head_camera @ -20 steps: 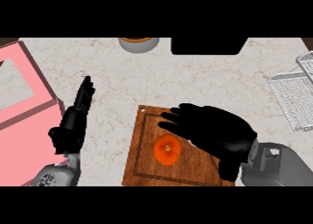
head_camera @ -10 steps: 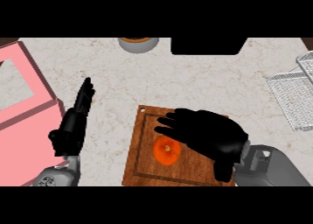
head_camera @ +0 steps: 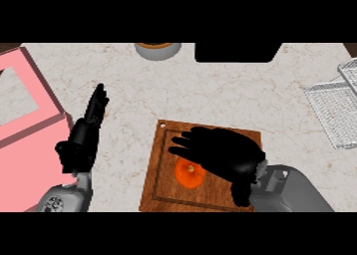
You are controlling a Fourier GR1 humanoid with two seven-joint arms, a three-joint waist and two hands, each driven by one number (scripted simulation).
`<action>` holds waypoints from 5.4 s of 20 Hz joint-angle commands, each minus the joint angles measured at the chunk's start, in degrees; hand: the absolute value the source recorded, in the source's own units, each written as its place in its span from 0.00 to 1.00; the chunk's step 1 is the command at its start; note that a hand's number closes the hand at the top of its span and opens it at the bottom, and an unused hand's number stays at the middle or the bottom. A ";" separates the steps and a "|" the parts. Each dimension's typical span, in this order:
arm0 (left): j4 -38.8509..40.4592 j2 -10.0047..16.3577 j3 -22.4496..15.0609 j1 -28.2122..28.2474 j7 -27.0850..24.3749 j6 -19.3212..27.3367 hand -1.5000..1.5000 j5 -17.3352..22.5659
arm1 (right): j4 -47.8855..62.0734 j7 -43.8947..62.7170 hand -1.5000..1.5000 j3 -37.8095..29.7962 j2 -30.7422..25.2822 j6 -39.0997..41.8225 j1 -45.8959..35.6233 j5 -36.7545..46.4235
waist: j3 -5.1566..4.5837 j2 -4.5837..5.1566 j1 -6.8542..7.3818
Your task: Pick the squash from the cutting board and place it in the tiered basket
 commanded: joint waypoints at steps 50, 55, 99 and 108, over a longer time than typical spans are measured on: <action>0.72 0.20 4.47 -1.36 0.25 -1.52 0.50 -0.25 | 1.33 1.74 1.00 -26.88 -20.01 -31.16 33.11 18.30 | -0.02 -0.35 -2.09; 3.54 -1.83 2.73 -0.32 -2.45 -0.98 0.50 -1.03 | -11.53 5.68 1.00 -34.78 -20.32 -24.80 33.66 14.20 | -0.07 -0.21 -1.37; -0.27 -2.81 -1.22 1.04 0.03 -0.13 0.50 -2.72 | 27.65 7.62 1.00 -49.86 -45.60 -18.29 -12.22 -7.86 | 0.00 0.28 1.29; 3.74 -0.98 3.11 -1.05 -2.82 -2.21 0.50 -0.32 | 37.81 9.10 0.00 -59.53 -37.47 -19.30 -12.70 -17.69 | 0.01 0.21 0.37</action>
